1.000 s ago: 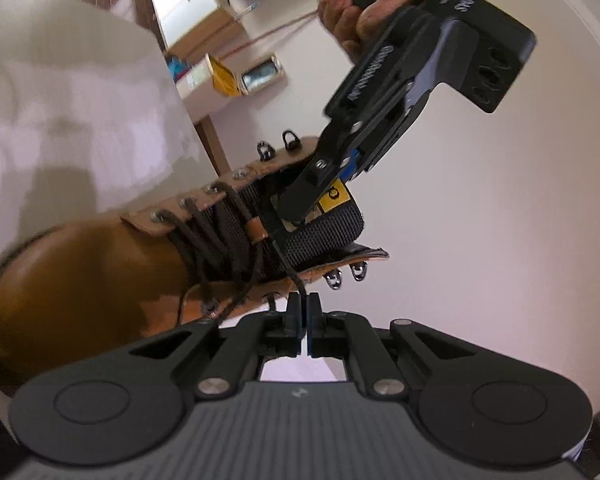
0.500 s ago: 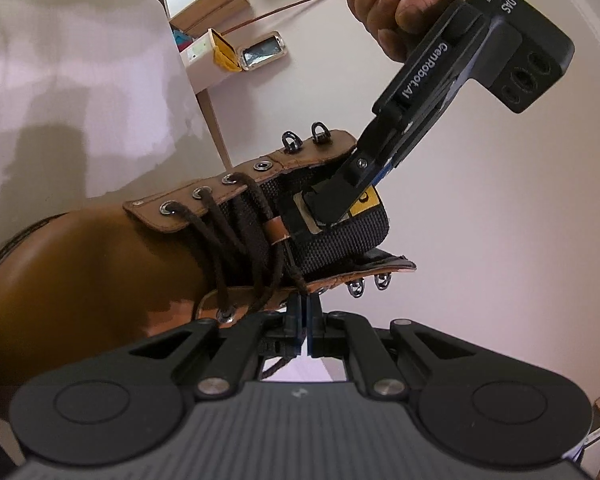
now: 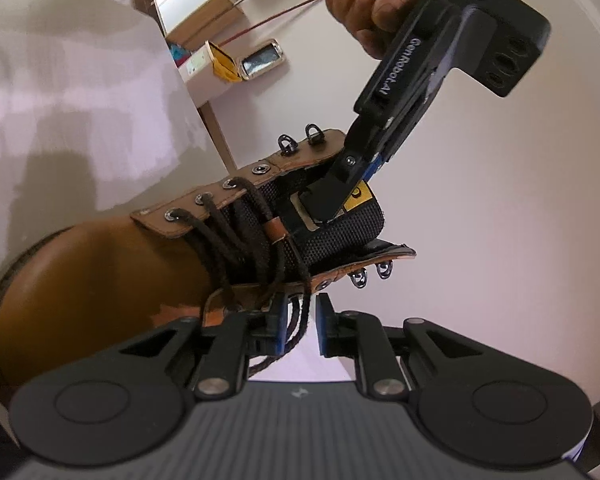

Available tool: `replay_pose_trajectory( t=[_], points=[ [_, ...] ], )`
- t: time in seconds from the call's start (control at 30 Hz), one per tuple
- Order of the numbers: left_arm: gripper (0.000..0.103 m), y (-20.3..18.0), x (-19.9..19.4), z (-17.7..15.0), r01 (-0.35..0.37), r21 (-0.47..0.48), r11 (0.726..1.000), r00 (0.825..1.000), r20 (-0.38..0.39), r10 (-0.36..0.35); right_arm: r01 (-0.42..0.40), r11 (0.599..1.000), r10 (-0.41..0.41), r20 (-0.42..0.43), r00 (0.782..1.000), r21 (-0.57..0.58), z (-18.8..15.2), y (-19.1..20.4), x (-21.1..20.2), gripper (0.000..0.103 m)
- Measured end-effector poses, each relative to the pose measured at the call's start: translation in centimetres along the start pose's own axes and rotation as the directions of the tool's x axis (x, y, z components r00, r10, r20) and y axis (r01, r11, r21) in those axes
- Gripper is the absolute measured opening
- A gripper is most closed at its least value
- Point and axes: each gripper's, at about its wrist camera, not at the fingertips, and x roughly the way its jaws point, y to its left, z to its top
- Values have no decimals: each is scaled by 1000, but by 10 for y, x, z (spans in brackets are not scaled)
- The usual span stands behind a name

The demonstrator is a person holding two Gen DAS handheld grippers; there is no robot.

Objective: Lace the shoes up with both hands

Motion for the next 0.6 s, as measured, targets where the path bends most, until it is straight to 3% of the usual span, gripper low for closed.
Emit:
replay_pose_trajectory(
  t=[0.13, 0.47, 0.6],
  points=[
    [15, 2, 1, 1, 3, -1, 1000, 1000, -9, -3, 24, 1000, -23, 67, 997, -14, 0, -1, -8, 16],
    [16, 6, 2, 1, 1, -10, 1000, 1000, -11, -1, 10, 984, 5, 79, 997, -180, 1, 10, 0, 9],
    [17, 8, 1, -1, 6, -14, 1000, 1000, -6, -6, -3, 982, 20, 87, 996, -186, 4, 7, -7, 10]
  ],
)
